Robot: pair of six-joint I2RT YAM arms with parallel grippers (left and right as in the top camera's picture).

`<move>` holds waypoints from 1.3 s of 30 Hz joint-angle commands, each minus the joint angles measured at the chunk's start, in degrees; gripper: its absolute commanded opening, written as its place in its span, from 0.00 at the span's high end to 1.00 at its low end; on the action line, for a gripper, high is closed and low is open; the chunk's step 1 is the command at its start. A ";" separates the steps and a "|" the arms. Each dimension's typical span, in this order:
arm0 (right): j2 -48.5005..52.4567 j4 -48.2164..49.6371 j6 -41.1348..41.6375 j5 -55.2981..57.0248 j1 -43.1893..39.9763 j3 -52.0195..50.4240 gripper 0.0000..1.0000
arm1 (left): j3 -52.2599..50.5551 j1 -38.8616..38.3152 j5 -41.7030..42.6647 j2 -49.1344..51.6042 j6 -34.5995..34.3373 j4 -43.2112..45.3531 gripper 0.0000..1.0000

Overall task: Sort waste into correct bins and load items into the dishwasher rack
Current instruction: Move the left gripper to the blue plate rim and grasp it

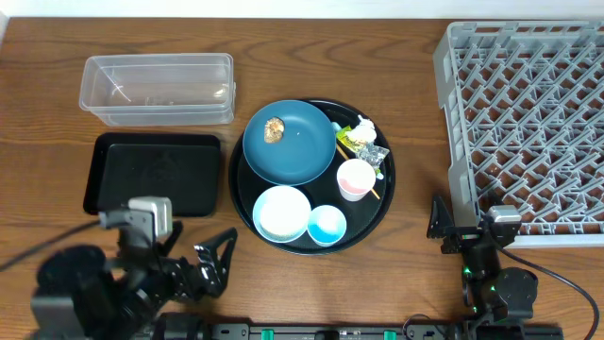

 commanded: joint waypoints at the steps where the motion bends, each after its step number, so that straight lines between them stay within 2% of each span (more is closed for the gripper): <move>1: 0.00 -0.22 -0.83 0.13 -0.17 -0.15 0.01 | 8.52 0.09 -2.19 6.78 3.87 -6.45 0.02; 4: 0.00 -0.20 -0.83 0.13 -0.17 -0.15 0.01 | 12.22 -0.13 -1.62 10.03 6.60 -11.28 0.02; 8: 0.00 -0.20 -0.83 0.13 -0.17 -0.15 0.01 | 11.52 -1.86 -1.66 10.75 11.61 -14.67 0.02; 16: 0.00 -0.20 -0.83 0.13 -0.17 -0.15 0.01 | 7.04 -3.67 -1.88 10.73 12.90 -14.75 0.02; 22: 0.00 -0.22 -0.83 0.13 -0.17 -0.15 0.01 | 4.94 -3.67 -1.84 11.23 12.83 -8.28 0.02; 27: 0.00 -0.20 -0.83 0.13 -0.17 -0.15 0.01 | 4.92 -3.67 -1.38 11.37 5.44 -4.94 0.02; 31: 0.00 -0.20 -0.83 0.13 -0.17 -0.15 0.01 | 4.92 -3.67 -0.76 12.96 4.07 -3.15 0.02; 37: 0.00 -0.22 -0.83 0.13 -0.17 -0.15 0.01 | 5.05 -4.09 -1.11 24.09 3.80 -3.23 0.02; 39: 0.00 -0.20 -0.83 0.13 -0.17 -0.15 0.01 | 5.57 -5.46 -3.89 29.40 3.80 -3.41 0.02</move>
